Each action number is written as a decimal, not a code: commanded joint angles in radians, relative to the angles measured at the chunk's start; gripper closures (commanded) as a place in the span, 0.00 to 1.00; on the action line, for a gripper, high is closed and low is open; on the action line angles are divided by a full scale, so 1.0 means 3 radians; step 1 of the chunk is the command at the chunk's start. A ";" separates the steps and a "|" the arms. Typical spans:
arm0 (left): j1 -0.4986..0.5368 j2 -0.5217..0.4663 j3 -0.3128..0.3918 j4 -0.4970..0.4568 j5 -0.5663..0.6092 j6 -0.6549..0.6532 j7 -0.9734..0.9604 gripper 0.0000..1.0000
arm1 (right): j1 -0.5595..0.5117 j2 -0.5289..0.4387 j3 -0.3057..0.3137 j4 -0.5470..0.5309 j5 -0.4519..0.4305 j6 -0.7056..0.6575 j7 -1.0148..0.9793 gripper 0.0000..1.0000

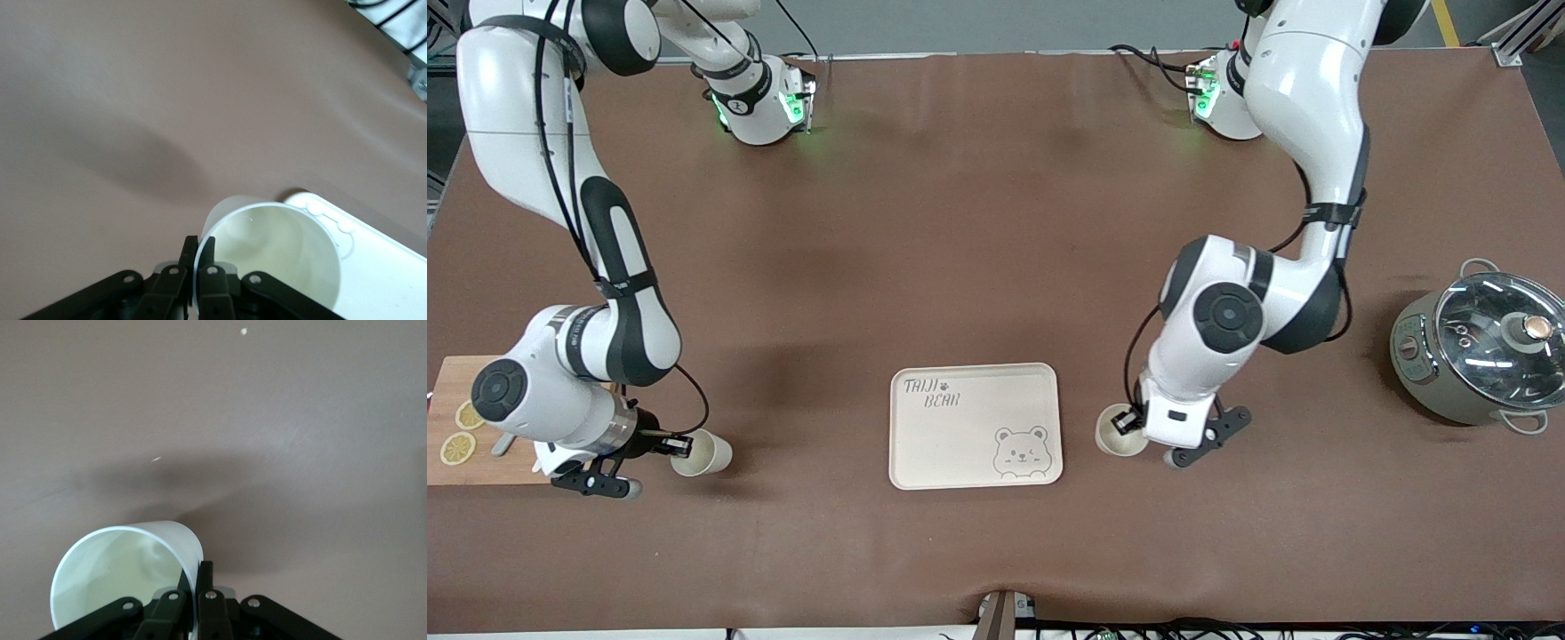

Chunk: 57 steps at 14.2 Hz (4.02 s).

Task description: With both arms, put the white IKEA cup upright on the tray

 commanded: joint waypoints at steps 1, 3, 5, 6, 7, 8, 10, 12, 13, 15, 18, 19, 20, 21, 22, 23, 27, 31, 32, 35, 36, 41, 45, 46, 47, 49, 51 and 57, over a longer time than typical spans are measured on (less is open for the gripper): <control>-0.0179 0.0172 0.0052 0.0155 -0.0052 0.0098 -0.0214 1.00 | 0.0134 -0.0076 0.0002 0.0381 0.0043 -0.0612 0.0452 1.00; -0.0286 0.0223 0.0057 0.0155 -0.0052 0.0144 -0.0316 1.00 | 0.0298 -0.0132 -0.0003 0.0418 0.0028 -0.0644 0.0821 1.00; -0.0378 0.0310 0.0062 0.0155 -0.0052 0.0236 -0.0413 1.00 | 0.0425 -0.0127 -0.0003 0.0514 0.0023 -0.0634 0.1148 1.00; -0.0429 0.0356 0.0062 0.0155 -0.0047 0.0302 -0.0454 1.00 | 0.0487 -0.0122 -0.0008 0.0561 0.0028 -0.0624 0.1307 1.00; -0.0475 0.0402 0.0067 0.0155 -0.0047 0.0338 -0.0480 1.00 | 0.0548 -0.0117 -0.0003 0.0581 0.0028 -0.0608 0.1465 1.00; -0.0506 0.0433 0.0067 0.0155 -0.0047 0.0359 -0.0500 1.00 | 0.0615 -0.0112 -0.0003 0.0622 0.0028 -0.0603 0.1639 1.00; -0.0563 0.0489 0.0072 0.0155 -0.0042 0.0395 -0.0506 1.00 | 0.0768 -0.0097 -0.0013 0.0663 0.0018 -0.0583 0.1982 1.00; -0.0609 0.0545 0.0072 0.0155 -0.0037 0.0400 -0.0506 1.00 | 0.0845 -0.0097 -0.0013 0.0658 0.0018 -0.0450 0.2182 1.00; -0.0614 0.0566 0.0072 0.0155 -0.0037 0.0410 -0.0501 1.00 | 0.0876 -0.0091 -0.0013 0.0658 0.0018 -0.0434 0.2284 1.00; -0.0624 0.0592 0.0072 0.0150 -0.0022 0.0410 -0.0496 1.00 | 0.0983 -0.0051 -0.0018 0.0658 0.0013 -0.0262 0.2539 1.00; -0.0624 0.0597 0.0067 0.0145 -0.0022 0.0441 -0.0480 0.64 | 0.1142 0.0021 -0.0024 0.0623 -0.0023 0.0015 0.2796 1.00; -0.0624 0.0587 0.0067 0.0145 -0.0022 0.0451 -0.0480 0.52 | 0.1198 0.0062 -0.0024 0.0623 -0.0028 0.0061 0.2847 1.00; -0.0619 0.0572 0.0067 0.0140 -0.0022 0.0446 -0.0480 0.27 | 0.1239 0.0102 -0.0024 0.0618 -0.0028 0.0138 0.2908 1.00; -0.0619 0.0551 0.0072 0.0140 -0.0012 0.0446 -0.0480 0.08 | 0.1280 0.0148 -0.0029 0.0612 -0.0043 0.0245 0.2969 1.00; -0.0619 0.0536 0.0078 0.0140 -0.0011 0.0446 -0.0490 0.00 | 0.1321 0.0179 -0.0029 0.0592 -0.0074 0.0332 0.3006 1.00; -0.0619 0.0510 0.0113 0.0140 -0.0011 0.0446 -0.0495 0.00 | 0.1356 0.0225 -0.0029 0.0567 -0.0089 0.0383 0.3036 1.00; -0.0583 0.0311 0.0195 0.0140 -0.0017 0.0415 -0.0490 0.00 | 0.1438 0.0399 -0.0034 0.0536 -0.0171 0.0491 0.3108 1.00; -0.0542 0.0091 0.0241 0.0129 -0.0017 0.0237 -0.0470 0.00 | 0.1531 0.0471 -0.0034 0.0485 -0.0161 0.0502 0.3144 1.00; -0.0537 0.0025 0.0261 0.0119 -0.0012 0.0181 -0.0429 0.00 | 0.1531 0.0471 -0.0029 0.0485 -0.0156 0.0496 0.3159 1.00; -0.0502 -0.0185 0.0348 0.0073 -0.0011 -0.0029 -0.0261 0.00 | 0.1531 0.0471 -0.0029 0.0490 -0.0130 0.0496 0.3154 1.00; -0.0436 -0.0251 0.0349 0.0073 -0.0011 -0.0105 -0.0205 0.00 | 0.1531 0.0471 -0.0029 0.0495 -0.0130 0.0496 0.3159 1.00; -0.0195 -0.0543 0.0354 0.0043 -0.0011 -0.0540 0.0276 0.00 | 0.1526 0.0430 -0.0029 0.0510 -0.0146 0.0476 0.3154 0.00; 0.0060 -0.0758 0.0343 0.0022 -0.0011 -0.0883 0.0730 0.00 | 0.1536 0.0176 -0.0024 0.0515 -0.0161 0.0161 0.3124 0.00; 0.0112 -0.0804 0.0343 0.0012 -0.0011 -0.0959 0.0863 0.00 | 0.1531 0.0028 -0.0024 0.0515 -0.0156 -0.0044 0.3108 0.00; 0.0183 -0.0865 0.0349 -0.0019 -0.0011 -0.1011 0.0976 0.00 | 0.1526 -0.0156 -0.0019 0.0515 -0.0151 -0.0324 0.3032 0.00; 0.0306 -0.1033 0.0343 -0.0161 -0.0011 -0.1047 0.1252 0.00 | 0.1495 -0.0570 -0.0018 0.0510 -0.0125 -0.1029 0.2772 0.00; 0.0424 -0.1222 0.0343 -0.0350 -0.0017 -0.1047 0.1548 0.00 | 0.1449 -0.1005 -0.0029 0.0510 -0.0120 -0.1852 0.2415 0.00; 0.0781 -0.1647 0.0338 -0.0729 -0.0017 -0.1118 0.2316 0.00 | 0.1015 -0.1972 -0.0039 0.0495 -0.0156 -0.3205 0.1239 0.00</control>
